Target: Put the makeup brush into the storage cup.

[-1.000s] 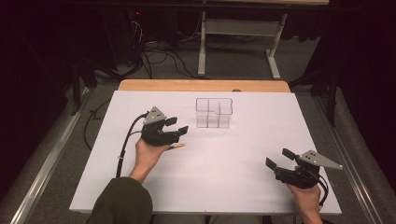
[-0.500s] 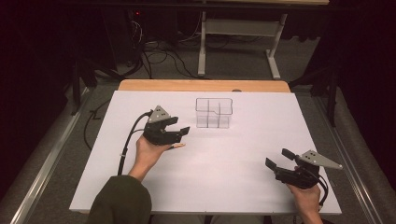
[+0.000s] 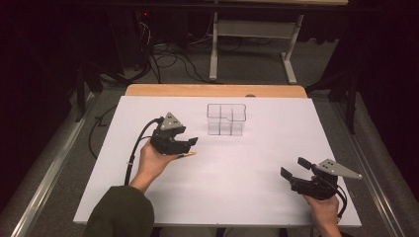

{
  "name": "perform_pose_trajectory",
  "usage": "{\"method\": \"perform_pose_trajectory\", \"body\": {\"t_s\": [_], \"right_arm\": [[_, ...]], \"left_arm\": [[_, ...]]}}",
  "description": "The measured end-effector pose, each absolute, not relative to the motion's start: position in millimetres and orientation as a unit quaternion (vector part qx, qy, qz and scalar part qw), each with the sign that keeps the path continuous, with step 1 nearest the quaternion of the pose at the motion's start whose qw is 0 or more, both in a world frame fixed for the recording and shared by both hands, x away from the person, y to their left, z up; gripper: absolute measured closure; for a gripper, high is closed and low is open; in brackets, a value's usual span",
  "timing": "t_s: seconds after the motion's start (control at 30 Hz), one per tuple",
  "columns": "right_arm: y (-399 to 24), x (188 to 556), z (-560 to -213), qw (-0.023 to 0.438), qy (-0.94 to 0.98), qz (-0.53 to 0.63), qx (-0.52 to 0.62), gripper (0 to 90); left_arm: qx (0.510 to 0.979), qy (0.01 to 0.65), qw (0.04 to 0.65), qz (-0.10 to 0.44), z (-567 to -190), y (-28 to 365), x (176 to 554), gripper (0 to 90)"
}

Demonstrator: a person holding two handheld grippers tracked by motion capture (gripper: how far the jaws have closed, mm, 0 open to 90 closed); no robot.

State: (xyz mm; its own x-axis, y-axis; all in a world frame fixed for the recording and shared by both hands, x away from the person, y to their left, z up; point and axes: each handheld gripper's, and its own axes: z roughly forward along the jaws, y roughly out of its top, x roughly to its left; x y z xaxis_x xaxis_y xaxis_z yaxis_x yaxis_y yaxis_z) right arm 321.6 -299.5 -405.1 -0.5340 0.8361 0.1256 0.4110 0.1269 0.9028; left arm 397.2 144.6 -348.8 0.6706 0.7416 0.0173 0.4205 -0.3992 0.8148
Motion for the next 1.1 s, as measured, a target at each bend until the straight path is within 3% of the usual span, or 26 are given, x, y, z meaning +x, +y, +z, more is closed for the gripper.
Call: {"method": "perform_pose_trajectory", "body": {"t_s": [1.1], "right_arm": [[-299,322,-406,0.210,0.723,0.495,0.433,21.4]], "left_arm": [[0.877,0.361,0.282,0.143,-347,138,411,41.7]]}}
